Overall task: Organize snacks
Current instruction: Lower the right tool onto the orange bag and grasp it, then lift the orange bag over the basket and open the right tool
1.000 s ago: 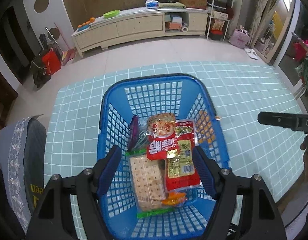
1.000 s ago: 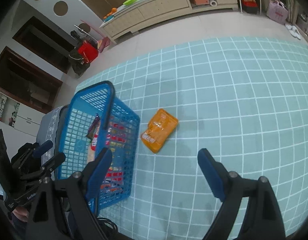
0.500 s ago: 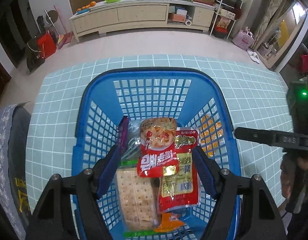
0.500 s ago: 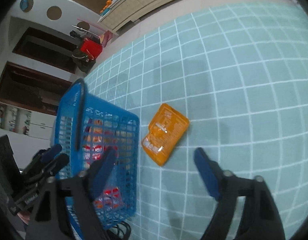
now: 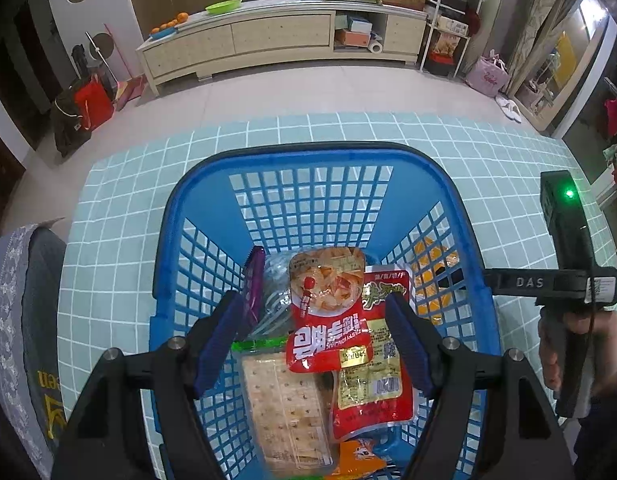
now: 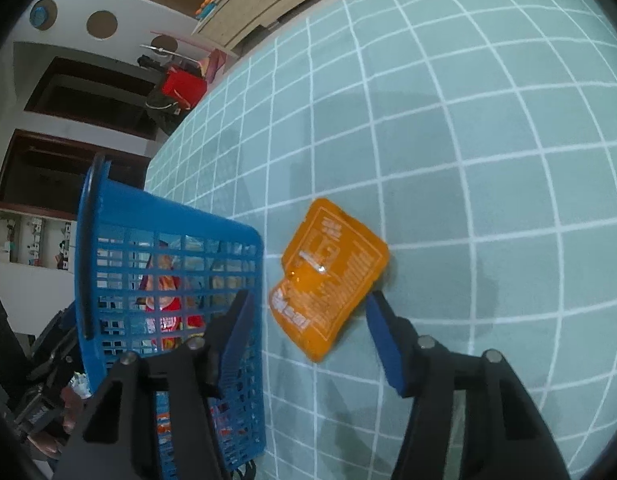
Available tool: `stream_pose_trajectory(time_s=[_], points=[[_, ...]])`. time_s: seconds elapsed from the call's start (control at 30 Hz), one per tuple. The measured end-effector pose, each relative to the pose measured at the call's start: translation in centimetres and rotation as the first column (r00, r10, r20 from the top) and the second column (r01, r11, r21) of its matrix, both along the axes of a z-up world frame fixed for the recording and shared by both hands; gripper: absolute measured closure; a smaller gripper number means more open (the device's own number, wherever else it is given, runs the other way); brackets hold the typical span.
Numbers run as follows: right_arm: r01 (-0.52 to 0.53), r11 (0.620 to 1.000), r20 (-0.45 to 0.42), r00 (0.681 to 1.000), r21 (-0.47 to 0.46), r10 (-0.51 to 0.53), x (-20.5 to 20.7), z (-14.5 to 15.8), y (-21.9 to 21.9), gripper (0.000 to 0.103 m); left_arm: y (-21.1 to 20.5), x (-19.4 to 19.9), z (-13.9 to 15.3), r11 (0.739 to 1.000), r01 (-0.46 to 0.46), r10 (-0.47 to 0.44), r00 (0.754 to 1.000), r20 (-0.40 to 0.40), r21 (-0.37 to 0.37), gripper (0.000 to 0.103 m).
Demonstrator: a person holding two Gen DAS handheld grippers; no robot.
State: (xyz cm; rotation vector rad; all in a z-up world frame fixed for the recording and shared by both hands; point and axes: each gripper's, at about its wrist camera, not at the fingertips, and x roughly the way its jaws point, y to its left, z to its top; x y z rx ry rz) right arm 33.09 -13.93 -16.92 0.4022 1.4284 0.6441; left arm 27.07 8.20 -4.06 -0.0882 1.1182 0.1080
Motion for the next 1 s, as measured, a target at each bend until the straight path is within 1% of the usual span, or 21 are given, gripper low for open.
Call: stream_pose_trajectory(time_s=[0.07, 0.27, 0.4, 0.47, 0.53, 0.67, 0.73, 0.83, 0.9, 1.0], points=[[-0.011, 1.0, 0.001, 1.0, -0.003, 0.011, 0.2, -0.1, 0.2, 0.051, 0.0, 0.0, 0.0, 1.0, 0.001, -0.001, 1.0, 0.0, -0.005, 0.032], [-0.037, 0.999, 0.013, 0.999, 0.0, 0.037, 0.2, -0.4, 0.8, 0.061, -0.2, -0.2, -0.2, 1.0, 0.012, -0.012, 1.0, -0.004, -0.006, 0.032], [-0.048, 0.999, 0.025, 0.998, -0.015, 0.049, 0.2, -0.5, 0.9, 0.066, -0.2, -0.3, -0.2, 1.0, 0.013, -0.013, 1.0, -0.005, -0.007, 0.032], [-0.057, 0.998, 0.027, 0.998, -0.034, 0.058, 0.2, -0.6, 1.1, 0.078, -0.1, -0.4, -0.1, 1.0, 0.011, -0.011, 1.0, -0.005, -0.007, 0.032], [-0.063, 0.997, 0.034, 0.997, -0.052, 0.065, 0.2, -0.7, 1.2, 0.083, -0.1, -0.4, -0.1, 1.0, 0.01, -0.01, 1.0, -0.005, -0.007, 0.032], [-0.07, 0.996, 0.029, 0.997, -0.053, 0.072, 0.0, -0.9, 1.7, 0.091, -0.2, -0.5, -0.2, 1.0, 0.013, -0.013, 1.0, -0.006, -0.008, 0.032], [-0.072, 0.994, 0.045, 0.996, -0.077, 0.076, -0.2, -0.7, 1.8, 0.099, -0.2, -0.5, -0.3, 1.0, 0.013, -0.013, 1.0, -0.008, -0.009, 0.032], [-0.085, 0.991, 0.077, 0.993, -0.104, 0.093, -0.6, 0.1, 2.1, 0.101, -0.3, -0.7, -0.2, 1.0, 0.019, -0.019, 1.0, -0.006, -0.015, 0.032], [-0.099, 0.987, 0.105, 0.988, -0.125, 0.113, -1.2, 1.2, 2.2, 0.101, -0.3, -1.1, 0.0, 1.0, 0.023, -0.023, 1.0, 0.002, -0.015, 0.032], [-0.102, 0.986, 0.148, 0.981, -0.131, 0.122, -2.0, 3.0, 2.4, 0.101, -0.1, -1.8, 0.3, 0.999, 0.017, -0.017, 1.0, 0.011, -0.027, 0.032]])
